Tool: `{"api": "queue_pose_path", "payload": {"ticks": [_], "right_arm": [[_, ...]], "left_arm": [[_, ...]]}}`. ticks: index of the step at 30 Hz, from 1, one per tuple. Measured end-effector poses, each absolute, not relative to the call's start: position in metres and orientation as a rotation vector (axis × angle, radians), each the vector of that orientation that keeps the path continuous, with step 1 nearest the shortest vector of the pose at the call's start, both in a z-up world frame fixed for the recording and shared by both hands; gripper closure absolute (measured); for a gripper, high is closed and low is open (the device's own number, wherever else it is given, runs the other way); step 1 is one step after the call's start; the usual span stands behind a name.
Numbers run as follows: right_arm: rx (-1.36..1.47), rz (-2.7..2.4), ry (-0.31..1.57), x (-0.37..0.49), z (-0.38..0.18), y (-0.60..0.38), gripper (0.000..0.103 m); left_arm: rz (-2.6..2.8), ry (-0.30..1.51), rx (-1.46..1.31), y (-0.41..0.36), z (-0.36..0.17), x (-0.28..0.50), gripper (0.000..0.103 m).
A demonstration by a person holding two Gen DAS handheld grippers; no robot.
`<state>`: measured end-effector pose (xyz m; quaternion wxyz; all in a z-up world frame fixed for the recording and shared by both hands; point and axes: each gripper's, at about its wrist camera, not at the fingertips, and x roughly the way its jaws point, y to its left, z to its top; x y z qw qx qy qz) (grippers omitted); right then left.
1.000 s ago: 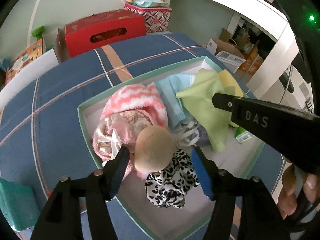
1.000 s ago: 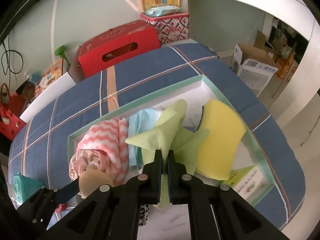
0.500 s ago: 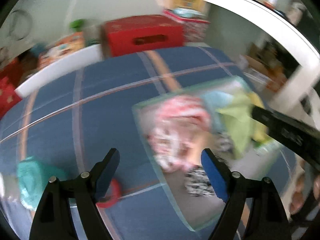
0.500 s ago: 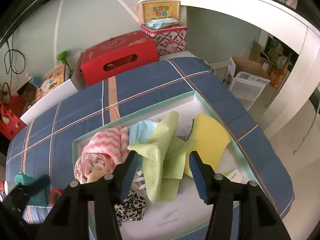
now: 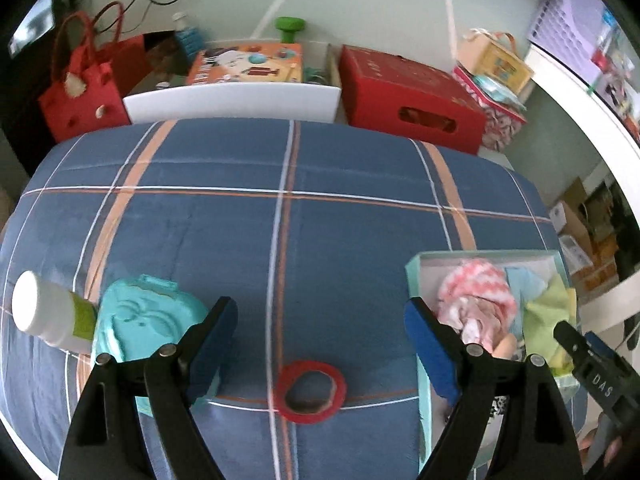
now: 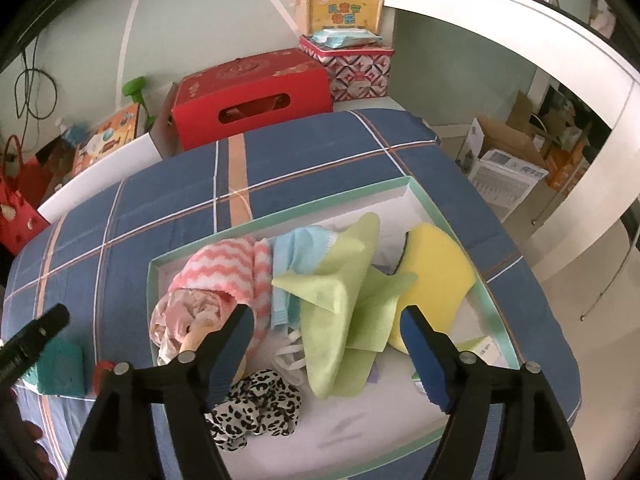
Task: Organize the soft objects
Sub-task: 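Move both tools back toward the red tape roll and green tissue pack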
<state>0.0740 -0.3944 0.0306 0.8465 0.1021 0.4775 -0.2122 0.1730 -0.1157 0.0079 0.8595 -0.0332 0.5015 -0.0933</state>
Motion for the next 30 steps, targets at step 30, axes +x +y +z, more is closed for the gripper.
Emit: {"api": "queue_pose_path", "payload": {"ticks": [30], "right_arm": [[0.131, -0.256, 0.959, 0.086, 0.044, -0.310, 0.000]], "left_arm": [[-0.174, 0.966, -0.168, -0.043, 0.042, 0.159, 0.006]]}}
